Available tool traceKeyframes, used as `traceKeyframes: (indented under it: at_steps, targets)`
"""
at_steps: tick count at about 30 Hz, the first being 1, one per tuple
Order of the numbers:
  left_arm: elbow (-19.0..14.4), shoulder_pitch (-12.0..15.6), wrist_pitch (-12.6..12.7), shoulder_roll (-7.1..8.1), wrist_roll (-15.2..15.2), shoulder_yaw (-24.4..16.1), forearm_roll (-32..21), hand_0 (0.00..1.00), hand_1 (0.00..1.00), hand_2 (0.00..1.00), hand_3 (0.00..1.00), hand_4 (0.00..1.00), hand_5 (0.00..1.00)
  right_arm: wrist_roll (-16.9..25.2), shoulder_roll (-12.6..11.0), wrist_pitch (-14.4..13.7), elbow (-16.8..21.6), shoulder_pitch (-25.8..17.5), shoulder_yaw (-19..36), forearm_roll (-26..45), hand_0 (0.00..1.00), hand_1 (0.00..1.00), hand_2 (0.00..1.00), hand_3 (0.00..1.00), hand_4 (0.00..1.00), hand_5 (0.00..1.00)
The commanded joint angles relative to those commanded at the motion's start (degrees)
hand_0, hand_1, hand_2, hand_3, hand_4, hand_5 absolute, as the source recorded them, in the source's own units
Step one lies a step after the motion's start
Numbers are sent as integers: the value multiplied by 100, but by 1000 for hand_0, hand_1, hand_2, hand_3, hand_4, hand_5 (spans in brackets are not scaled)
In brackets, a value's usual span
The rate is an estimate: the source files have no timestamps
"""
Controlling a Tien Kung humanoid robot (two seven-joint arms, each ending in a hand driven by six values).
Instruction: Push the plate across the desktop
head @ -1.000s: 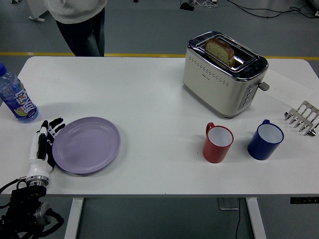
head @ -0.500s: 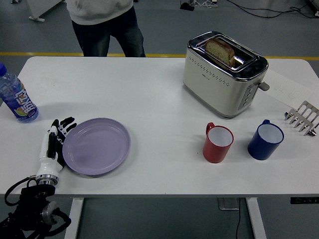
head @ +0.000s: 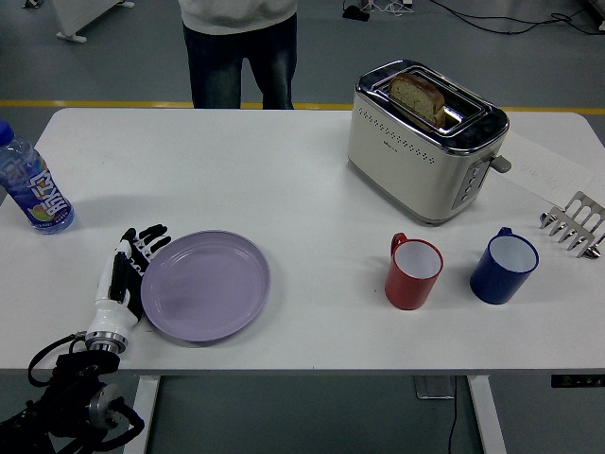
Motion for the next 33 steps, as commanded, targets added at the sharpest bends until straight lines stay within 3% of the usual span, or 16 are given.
traceKeyframes:
  at_steps: [21,33]
  targets:
    - [-277,-225,-168,197,116,792,-306,701,740,747,635,430,998,8,0,9,0,-23,24,-35,598,596,679,638,200,475]
    - [-377,-329,-194,231,131,1102,-393,700,738,747,635,429,998,10,0,14,4,-66,46,-67,598,596,679,638,201,475]
